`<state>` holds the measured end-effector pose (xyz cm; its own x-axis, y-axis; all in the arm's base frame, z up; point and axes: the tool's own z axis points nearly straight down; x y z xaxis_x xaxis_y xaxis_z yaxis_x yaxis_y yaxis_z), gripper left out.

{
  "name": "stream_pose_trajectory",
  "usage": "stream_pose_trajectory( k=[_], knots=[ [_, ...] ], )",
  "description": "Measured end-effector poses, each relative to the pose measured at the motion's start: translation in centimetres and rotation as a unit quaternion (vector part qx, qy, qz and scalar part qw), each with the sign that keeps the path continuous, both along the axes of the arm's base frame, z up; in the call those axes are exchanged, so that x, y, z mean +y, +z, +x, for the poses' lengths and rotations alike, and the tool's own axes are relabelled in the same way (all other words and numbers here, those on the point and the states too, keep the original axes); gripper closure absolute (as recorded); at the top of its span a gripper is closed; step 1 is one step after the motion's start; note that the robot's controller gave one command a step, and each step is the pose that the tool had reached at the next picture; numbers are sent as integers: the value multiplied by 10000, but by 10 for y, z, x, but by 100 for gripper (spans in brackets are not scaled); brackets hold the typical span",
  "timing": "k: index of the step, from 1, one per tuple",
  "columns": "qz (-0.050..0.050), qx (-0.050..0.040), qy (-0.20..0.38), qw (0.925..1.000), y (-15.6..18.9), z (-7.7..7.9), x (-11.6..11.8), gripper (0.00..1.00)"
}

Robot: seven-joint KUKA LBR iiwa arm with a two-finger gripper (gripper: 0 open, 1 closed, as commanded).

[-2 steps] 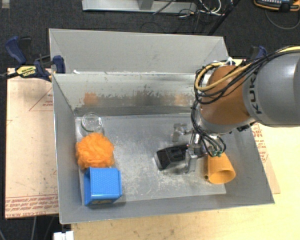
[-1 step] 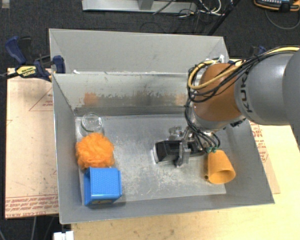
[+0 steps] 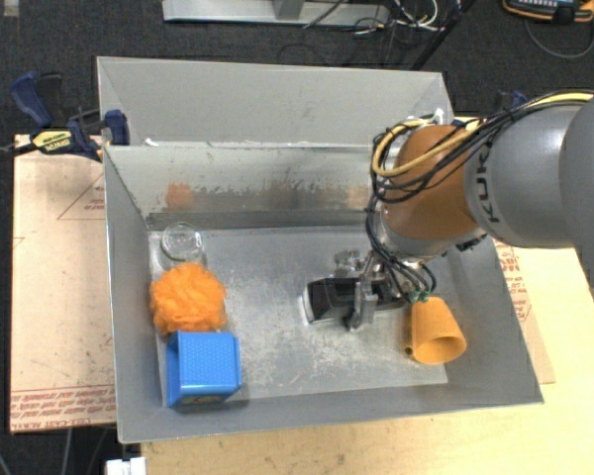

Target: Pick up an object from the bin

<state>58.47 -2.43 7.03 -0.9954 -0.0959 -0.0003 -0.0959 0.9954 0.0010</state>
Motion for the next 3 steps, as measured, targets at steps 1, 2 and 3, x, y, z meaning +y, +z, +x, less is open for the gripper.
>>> stream_pose_trajectory(
  k=[1,2,3],
  knots=[
    [2,12,-1,10000,5,-1,0,100],
    [6,35,0,10000,22,-3,1,100],
    [4,3,0,10000,33,-1,1,100]
  ],
)
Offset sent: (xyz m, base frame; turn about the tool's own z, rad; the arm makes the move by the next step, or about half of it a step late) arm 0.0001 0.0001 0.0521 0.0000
